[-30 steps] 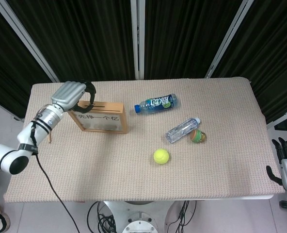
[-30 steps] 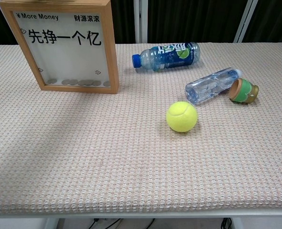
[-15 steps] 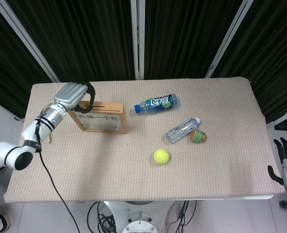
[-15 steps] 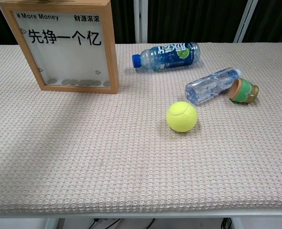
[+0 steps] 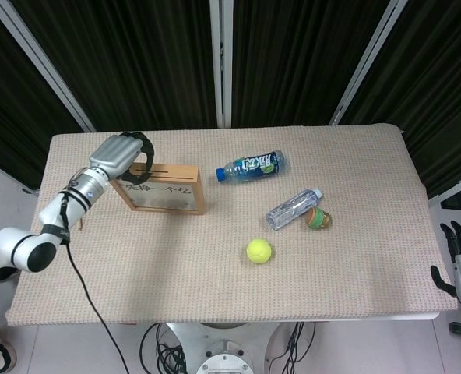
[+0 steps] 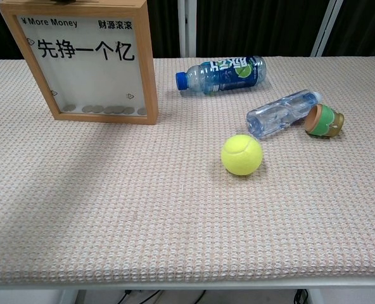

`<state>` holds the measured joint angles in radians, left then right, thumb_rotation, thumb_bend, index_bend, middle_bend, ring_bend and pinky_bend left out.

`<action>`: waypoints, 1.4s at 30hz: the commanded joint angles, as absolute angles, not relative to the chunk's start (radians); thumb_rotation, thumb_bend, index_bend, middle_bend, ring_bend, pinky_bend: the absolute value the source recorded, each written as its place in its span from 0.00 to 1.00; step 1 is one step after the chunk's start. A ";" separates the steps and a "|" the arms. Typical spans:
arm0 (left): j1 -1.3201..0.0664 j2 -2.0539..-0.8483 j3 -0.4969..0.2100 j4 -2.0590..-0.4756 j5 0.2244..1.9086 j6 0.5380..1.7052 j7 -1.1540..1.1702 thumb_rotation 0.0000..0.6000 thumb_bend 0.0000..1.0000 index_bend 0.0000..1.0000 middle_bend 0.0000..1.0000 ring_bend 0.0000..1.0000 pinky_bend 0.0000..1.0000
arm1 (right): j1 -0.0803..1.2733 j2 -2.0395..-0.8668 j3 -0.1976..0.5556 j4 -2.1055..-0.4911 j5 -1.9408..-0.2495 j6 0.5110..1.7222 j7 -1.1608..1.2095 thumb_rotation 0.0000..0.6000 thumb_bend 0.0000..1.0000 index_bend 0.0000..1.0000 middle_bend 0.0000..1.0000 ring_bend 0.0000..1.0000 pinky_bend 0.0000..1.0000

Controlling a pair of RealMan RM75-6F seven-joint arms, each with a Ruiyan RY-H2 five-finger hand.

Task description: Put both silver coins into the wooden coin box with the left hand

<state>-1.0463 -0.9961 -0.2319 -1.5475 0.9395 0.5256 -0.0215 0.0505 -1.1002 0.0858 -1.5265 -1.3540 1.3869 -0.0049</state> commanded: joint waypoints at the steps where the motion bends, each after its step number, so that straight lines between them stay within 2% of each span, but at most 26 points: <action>1: -1.049 -1.000 -0.229 -1.544 0.937 0.526 -0.018 1.00 0.41 0.56 0.30 0.12 0.18 | 0.051 -1.100 0.085 -1.526 -1.353 1.386 -0.005 1.00 0.33 0.00 0.00 0.00 0.00; 12: -1.046 -0.996 -0.222 -1.550 0.948 0.536 -0.020 1.00 0.41 0.32 0.28 0.12 0.18 | 0.052 -1.099 0.087 -1.522 -1.348 1.382 -0.002 1.00 0.33 0.00 0.00 0.00 0.00; 19: -0.995 -0.961 -0.252 -1.618 0.986 0.630 -0.058 1.00 0.41 0.26 0.27 0.11 0.18 | 0.054 -1.100 0.088 -1.523 -1.348 1.379 -0.001 1.00 0.33 0.00 0.00 0.00 0.00; 22: -0.927 -0.926 -0.268 -1.700 1.056 0.759 -0.077 1.00 0.41 0.26 0.27 0.11 0.19 | 0.055 -1.099 0.088 -1.525 -1.351 1.381 0.001 1.00 0.33 0.00 0.00 0.00 0.00; 25: -0.818 -0.888 -0.256 -1.796 1.165 0.943 -0.084 1.00 0.40 0.27 0.27 0.11 0.20 | 0.053 -1.096 0.088 -1.526 -1.355 1.388 0.004 1.00 0.33 0.00 0.00 0.00 0.00; 28: -0.682 -0.869 -0.198 -1.833 1.331 1.177 -0.001 1.00 0.38 0.27 0.26 0.11 0.20 | 0.049 -1.097 0.087 -1.519 -1.365 1.401 0.007 1.00 0.33 0.00 0.00 0.00 0.00; 29: -0.621 -0.877 -0.171 -1.831 1.395 1.283 0.046 1.00 0.36 0.27 0.26 0.11 0.20 | 0.047 -1.099 0.086 -1.513 -1.372 1.408 0.009 1.00 0.33 0.00 0.00 0.00 0.00; 33: -0.427 -0.936 -0.079 -1.781 1.539 1.565 0.125 1.00 0.26 0.28 0.24 0.11 0.19 | 0.041 -1.106 0.079 -1.490 -1.396 1.431 0.009 1.00 0.33 0.00 0.00 0.00 0.00; 36: -0.305 -0.989 -0.015 -1.705 1.572 1.681 0.110 1.00 0.23 0.28 0.23 0.11 0.19 | 0.037 -1.111 0.074 -1.481 -1.402 1.439 -0.009 1.00 0.33 0.00 0.00 0.00 0.00; 38: -0.249 -1.021 0.015 -1.649 1.571 1.715 0.101 1.00 0.23 0.26 0.20 0.09 0.18 | 0.034 -1.116 0.071 -1.480 -1.404 1.444 -0.026 1.00 0.33 0.00 0.00 0.00 0.00; 42: -0.174 -1.082 0.049 -1.536 1.512 1.693 0.032 1.00 0.23 0.22 0.16 0.05 0.15 | 0.036 -1.131 0.064 -1.481 -1.413 1.446 -0.070 1.00 0.33 0.00 0.00 0.00 0.00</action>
